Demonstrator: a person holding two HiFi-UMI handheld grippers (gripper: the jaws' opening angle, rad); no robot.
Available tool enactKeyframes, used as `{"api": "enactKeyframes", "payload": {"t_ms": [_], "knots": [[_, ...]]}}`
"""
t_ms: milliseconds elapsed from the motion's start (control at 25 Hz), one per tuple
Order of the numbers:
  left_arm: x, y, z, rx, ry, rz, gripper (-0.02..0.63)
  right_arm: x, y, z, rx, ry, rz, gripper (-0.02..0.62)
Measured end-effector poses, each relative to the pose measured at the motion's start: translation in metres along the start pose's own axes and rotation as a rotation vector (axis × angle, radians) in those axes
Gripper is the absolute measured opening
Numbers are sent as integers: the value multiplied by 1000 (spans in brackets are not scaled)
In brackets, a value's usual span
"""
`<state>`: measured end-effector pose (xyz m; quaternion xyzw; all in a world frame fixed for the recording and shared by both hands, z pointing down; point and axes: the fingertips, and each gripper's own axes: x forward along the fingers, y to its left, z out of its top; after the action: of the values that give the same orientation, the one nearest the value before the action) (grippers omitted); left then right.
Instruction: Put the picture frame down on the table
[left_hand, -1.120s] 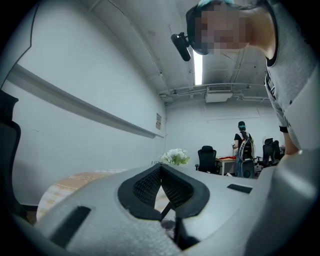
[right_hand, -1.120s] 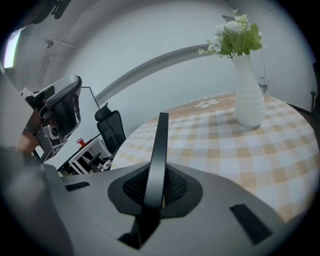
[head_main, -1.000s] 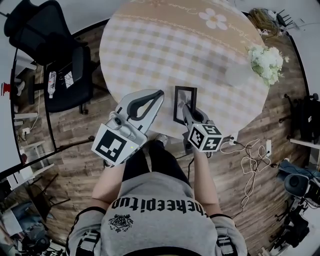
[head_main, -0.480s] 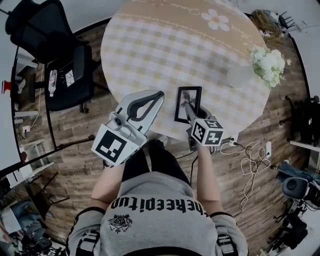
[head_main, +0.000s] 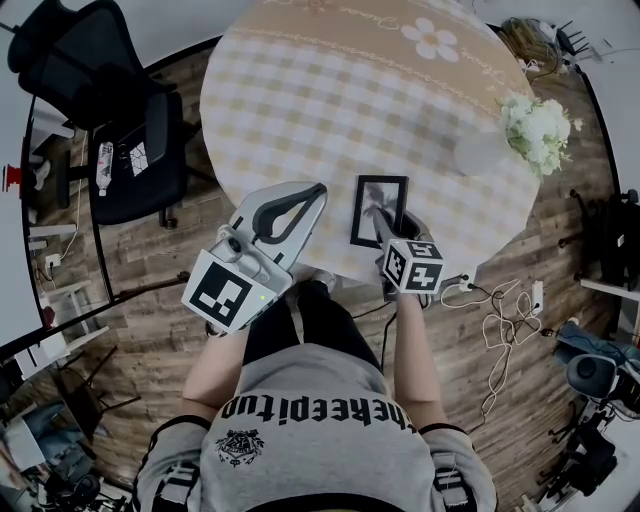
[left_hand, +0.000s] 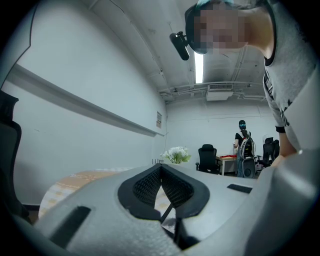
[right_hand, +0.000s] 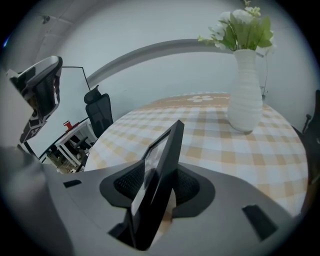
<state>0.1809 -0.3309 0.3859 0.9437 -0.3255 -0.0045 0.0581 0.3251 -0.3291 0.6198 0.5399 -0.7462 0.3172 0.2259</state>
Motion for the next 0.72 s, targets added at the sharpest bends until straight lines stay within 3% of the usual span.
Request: {"api": "enactKeyframes", "payload": {"t_ms": [280,720], "knots": [[-2,4,0,3,5,8,15,0,-15,-4,-8,14,-53,224],[3,2,-5,2,19,6,15,9,-38,-23,-35,73,-118,253]]}}
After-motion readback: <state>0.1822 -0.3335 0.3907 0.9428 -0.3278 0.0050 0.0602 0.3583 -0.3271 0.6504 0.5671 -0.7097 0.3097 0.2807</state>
